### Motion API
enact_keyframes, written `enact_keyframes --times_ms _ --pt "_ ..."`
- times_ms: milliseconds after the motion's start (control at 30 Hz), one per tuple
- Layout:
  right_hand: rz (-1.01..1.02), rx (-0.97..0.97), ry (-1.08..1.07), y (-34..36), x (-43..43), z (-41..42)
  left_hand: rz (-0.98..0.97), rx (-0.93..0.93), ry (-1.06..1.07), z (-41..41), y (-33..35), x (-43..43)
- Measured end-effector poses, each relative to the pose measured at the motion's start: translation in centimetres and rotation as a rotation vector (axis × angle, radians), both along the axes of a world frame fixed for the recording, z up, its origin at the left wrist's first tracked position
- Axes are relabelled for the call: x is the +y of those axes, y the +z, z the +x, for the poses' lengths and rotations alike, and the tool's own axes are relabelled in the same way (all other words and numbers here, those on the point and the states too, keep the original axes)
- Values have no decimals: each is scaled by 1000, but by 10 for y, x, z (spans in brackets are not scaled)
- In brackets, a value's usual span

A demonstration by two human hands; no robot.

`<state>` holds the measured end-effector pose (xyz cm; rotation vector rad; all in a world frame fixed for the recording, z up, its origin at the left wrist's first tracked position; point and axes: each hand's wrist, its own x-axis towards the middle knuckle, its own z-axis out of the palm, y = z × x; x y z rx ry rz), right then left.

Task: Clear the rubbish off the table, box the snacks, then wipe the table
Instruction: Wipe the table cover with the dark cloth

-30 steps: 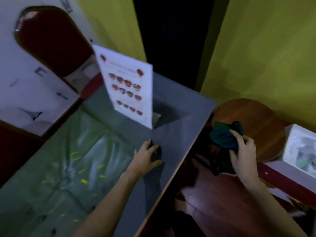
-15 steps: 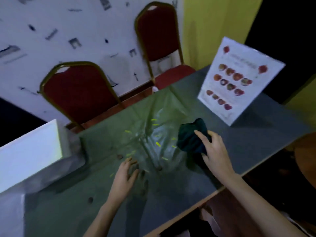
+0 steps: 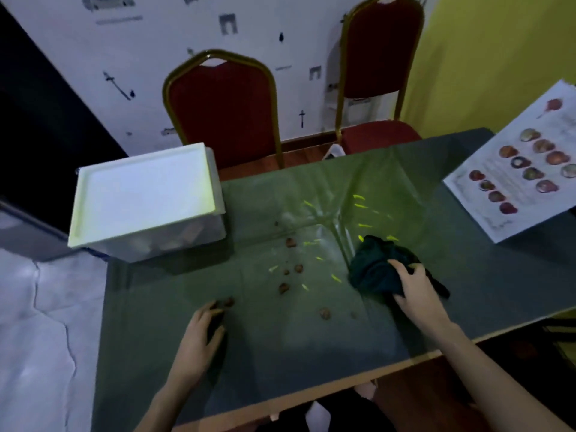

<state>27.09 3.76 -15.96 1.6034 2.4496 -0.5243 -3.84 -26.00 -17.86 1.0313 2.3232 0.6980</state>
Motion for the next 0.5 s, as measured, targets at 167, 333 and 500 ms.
enact_keyframes --times_ms 167,333,500 --pt "-108 90 -67 9 -60 -27 62 -55 75 8 -9 -2" --pt "-216 234 -157 8 -112 -81 53 -58 117 16 -13 -5" --pt "-271 378 -154 9 -149 -144 -14 19 12 28 -15 -2"
